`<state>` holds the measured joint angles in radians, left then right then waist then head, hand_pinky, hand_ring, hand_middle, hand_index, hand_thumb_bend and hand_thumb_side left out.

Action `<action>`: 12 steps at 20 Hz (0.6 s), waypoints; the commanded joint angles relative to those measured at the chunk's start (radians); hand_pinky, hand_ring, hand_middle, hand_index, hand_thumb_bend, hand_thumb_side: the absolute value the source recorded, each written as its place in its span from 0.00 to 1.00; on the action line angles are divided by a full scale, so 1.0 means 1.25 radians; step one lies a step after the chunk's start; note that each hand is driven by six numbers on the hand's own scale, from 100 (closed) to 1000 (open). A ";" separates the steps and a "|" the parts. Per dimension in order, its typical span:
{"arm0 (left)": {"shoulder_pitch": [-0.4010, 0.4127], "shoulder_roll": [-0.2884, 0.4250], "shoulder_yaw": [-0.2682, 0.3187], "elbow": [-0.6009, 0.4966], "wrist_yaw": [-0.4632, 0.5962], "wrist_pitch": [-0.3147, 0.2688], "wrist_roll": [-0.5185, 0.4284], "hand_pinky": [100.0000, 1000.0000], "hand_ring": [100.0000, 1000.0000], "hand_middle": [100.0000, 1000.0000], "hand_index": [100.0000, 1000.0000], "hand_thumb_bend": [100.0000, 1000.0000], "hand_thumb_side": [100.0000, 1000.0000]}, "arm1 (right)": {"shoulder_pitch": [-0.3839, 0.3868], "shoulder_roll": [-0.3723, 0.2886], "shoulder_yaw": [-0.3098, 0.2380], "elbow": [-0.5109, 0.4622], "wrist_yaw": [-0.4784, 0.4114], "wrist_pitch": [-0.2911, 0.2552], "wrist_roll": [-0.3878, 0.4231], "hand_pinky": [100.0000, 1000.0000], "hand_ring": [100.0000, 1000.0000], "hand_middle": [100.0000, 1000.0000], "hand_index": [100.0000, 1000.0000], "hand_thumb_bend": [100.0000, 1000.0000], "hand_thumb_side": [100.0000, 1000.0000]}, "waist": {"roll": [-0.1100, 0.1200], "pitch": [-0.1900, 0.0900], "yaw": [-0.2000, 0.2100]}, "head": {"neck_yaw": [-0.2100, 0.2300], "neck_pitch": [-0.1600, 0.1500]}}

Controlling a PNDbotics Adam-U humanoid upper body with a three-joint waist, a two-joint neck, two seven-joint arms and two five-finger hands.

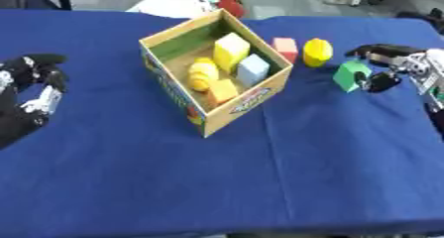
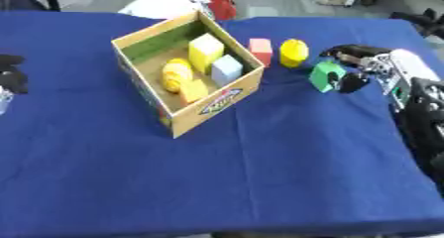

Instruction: Pick up objects on the table and place them in the box.

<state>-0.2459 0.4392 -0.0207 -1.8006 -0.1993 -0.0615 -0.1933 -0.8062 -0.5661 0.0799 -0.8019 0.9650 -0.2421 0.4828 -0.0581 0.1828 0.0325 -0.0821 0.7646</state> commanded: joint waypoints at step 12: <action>-0.001 0.007 0.008 -0.014 -0.004 0.000 -0.006 0.72 0.50 0.51 0.79 0.00 0.56 | 0.007 -0.039 -0.012 0.006 -0.121 0.048 0.034 0.81 0.89 0.89 1.00 0.10 0.70 | -0.003 -0.010 -0.005 | 0.003 0.004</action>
<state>-0.2393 0.4388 -0.0207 -1.8006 -0.2020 -0.0603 -0.1990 -0.7876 -0.5732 0.0687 -0.7819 0.8356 -0.1897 0.5268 -0.0581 0.1828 0.0268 -0.0806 0.7649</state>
